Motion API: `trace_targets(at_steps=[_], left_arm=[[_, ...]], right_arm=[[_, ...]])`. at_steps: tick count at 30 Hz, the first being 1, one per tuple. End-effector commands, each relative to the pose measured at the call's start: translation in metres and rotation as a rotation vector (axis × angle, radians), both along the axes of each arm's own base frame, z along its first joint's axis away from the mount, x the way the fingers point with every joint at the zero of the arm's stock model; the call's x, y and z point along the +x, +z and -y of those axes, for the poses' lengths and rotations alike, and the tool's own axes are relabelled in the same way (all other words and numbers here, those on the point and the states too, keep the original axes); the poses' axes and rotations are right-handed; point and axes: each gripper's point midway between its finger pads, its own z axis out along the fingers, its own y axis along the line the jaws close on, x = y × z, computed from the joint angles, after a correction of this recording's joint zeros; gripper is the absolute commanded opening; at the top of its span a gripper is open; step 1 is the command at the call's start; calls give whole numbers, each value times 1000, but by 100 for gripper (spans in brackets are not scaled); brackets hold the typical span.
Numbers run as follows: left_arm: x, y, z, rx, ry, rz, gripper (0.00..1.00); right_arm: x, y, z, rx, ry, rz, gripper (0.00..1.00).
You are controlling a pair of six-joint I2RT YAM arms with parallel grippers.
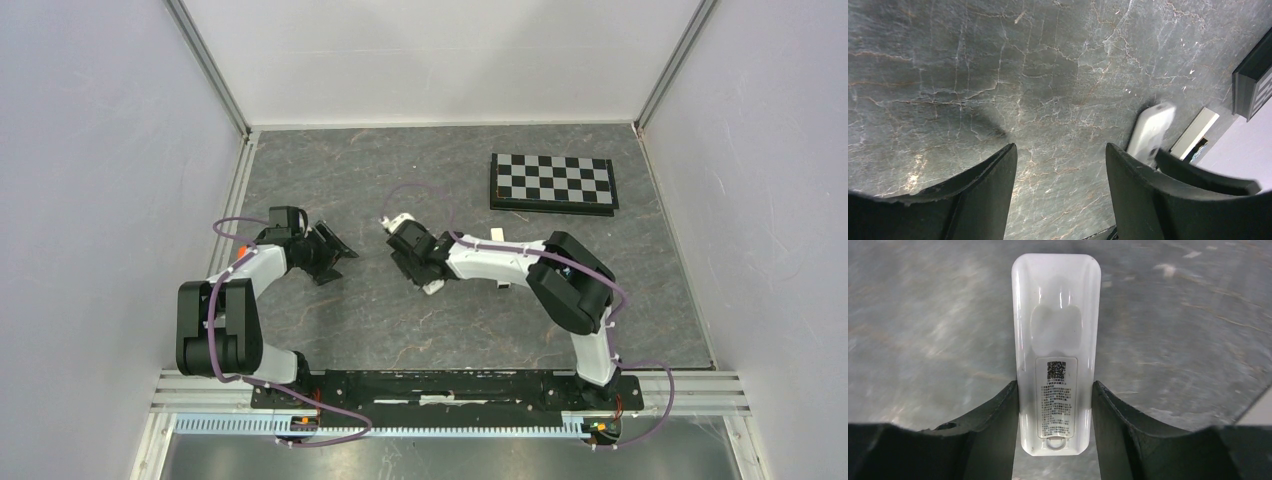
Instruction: Load the batteries into the remote control
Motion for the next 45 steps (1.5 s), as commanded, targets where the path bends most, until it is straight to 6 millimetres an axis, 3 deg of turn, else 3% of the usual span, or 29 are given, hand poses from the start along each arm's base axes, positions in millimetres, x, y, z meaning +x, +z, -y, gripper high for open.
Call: trace_targets(at_steps=[1,5,11,17,20,24,27,29,31,34,37,41,45], left_arm=[[7,12,-1,0,-8,43,72],[7,13,0,-11,-11,45,73],[6,16,2,-24,-13,40,73],[7,17,2,-21,-12,42,73],[8,17,2,-24,-13,40,73],[11,21,1,-16,-17,55,75],[14,25,0,-5,-23,79,78],[17,29,-1,4,-32,101,81],[19,35,-2,18,-47,130,84],[22,44,-7,60,-57,184,93],[24,54,-14,111,-54,242,100],[27,66,-25,187,-45,299,100],[28,74,-27,193,-40,320,100]], right_arm=[[60,30,27,88,-285,115,38],[104,28,54,109,-435,134,38],[153,17,74,129,-558,140,42],[167,0,84,116,-600,128,49],[168,-1,86,121,-602,118,58],[168,12,86,144,-587,124,75],[169,29,74,219,-516,116,82],[167,43,64,264,-449,109,85],[159,56,67,276,-431,112,85],[143,81,91,256,-457,159,86],[118,89,134,161,-536,197,86],[87,76,181,15,-636,183,86],[64,47,194,-20,-654,92,85]])
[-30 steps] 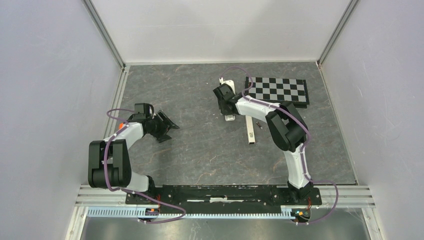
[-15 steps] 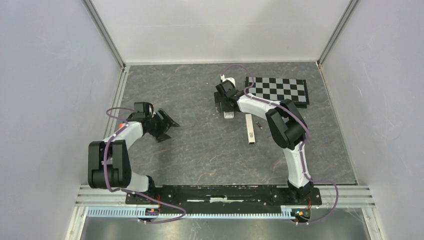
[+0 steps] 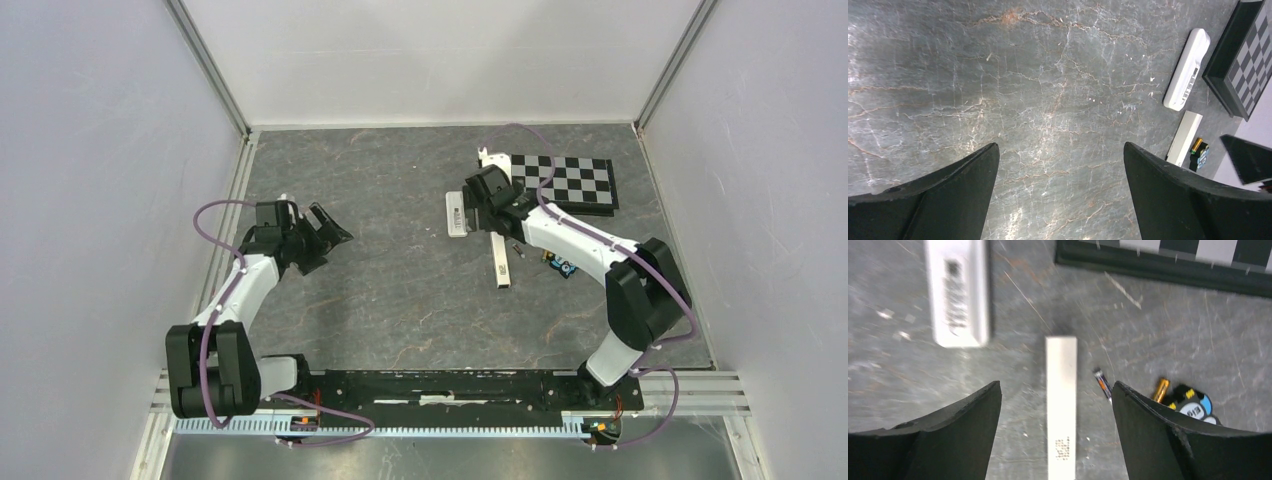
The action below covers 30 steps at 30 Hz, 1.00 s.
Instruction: Load the batteries into the remote control
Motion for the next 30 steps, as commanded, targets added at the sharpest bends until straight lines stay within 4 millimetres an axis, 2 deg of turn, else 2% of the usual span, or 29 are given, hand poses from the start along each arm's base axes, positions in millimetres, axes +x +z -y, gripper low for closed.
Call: trace_targets(at_steps=[1,8,14,19,22,25,27,30], left_arm=[[12,20,-9,54,-16,83,100],[15,31,13,-48,-101,147,100],[16,35,14,-36,-140,161,100],[17,33,14,-43,-132,137,99],[17,29,11,-31,-115,107,99],[18,31,12,-39,-126,107,99],[18,35,16,-57,-142,121,99],[19,45,25,-102,-183,165,99]], right_arm=[[-34,-47,31,-79,-66,-152,83],[-47,-74,25,-17,-45,-230,72],[-49,-89,17,5,7,-265,55],[-51,-97,17,16,24,-282,46],[-49,-96,17,35,24,-268,42],[-46,-89,14,62,47,-240,28],[-42,-79,9,90,83,-201,21],[-35,-55,3,135,143,-128,18]])
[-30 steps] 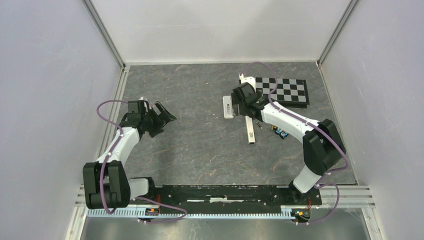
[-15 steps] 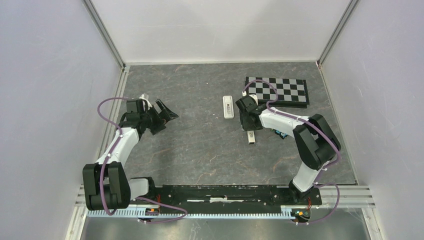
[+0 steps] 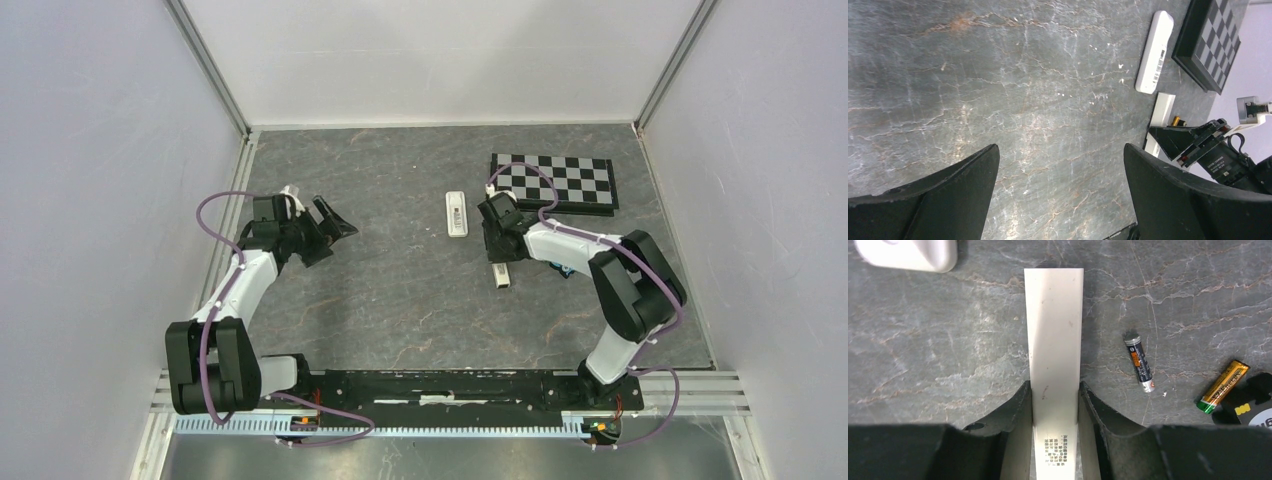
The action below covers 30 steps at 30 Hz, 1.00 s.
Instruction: Load the batteries into the remote control
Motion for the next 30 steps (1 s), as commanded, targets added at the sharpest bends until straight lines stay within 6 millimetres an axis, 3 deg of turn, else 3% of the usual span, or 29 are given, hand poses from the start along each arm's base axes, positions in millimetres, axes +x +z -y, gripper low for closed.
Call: trace_targets(at_steps=[1,3,7,11,18,20,23,30], left_arm=[[11,32,14,-56,-93,129,99],[11,41,22,-107,-125,166,99],[12,64,38,-206,-190,244,100],[12,94,52,-307,-261,332,100],[-9,149,84,-466,-442,521,99],[-23,156,100,-466,-547,560,97],[-39,164,109,-401,-701,679,93],[-65,185,107,-165,-942,1019,89]], right_arm=[[17,45,-18,122,98,147,17],[23,69,-31,185,167,212,16],[20,124,-77,399,390,332,16],[1,178,-125,669,631,410,16],[-38,244,-174,954,913,488,17],[-47,254,-187,987,982,448,16],[-56,265,-197,1025,1040,418,17],[-80,252,-193,992,1169,290,18]])
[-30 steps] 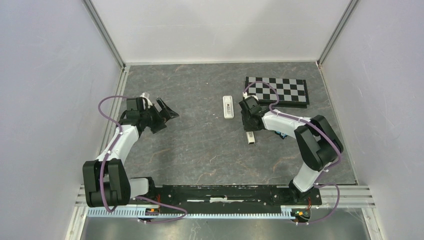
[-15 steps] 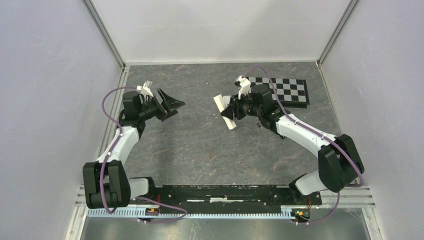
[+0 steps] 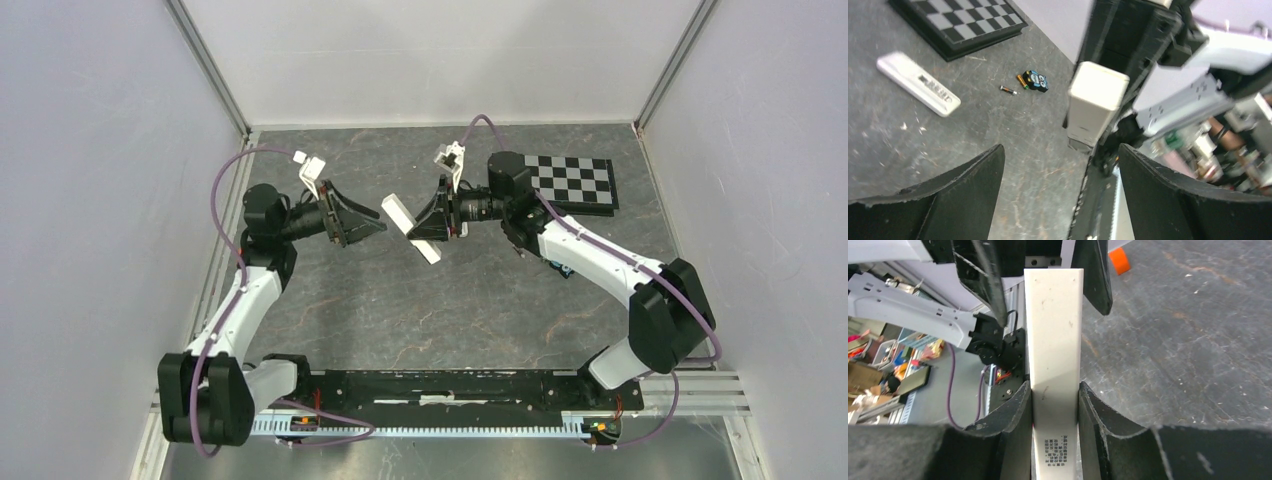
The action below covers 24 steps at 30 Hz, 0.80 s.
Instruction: Load the batteries into the remote control
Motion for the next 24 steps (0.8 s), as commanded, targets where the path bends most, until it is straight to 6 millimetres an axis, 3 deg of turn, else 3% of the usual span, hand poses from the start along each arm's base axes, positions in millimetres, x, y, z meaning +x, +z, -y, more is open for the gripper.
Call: trace_targets(at_steps=[1,5,10,15,24], left_arm=[[-22,35,1,89,-141,431,89],[-30,41,13,73,-241,441,89],[-26,28,26,65,-264,377,82],[-36,30,35,53,-329,379,76],[-62,12,35,51,-437,376,75]], right_arm=[[-15,11,2,-34,142,67,17],[-15,-1,5,-139,170,102,17],[-17,-4,2,-160,189,217,18],[-20,-1,0,-157,203,279,18],[-21,1,-2,-163,229,288,17]])
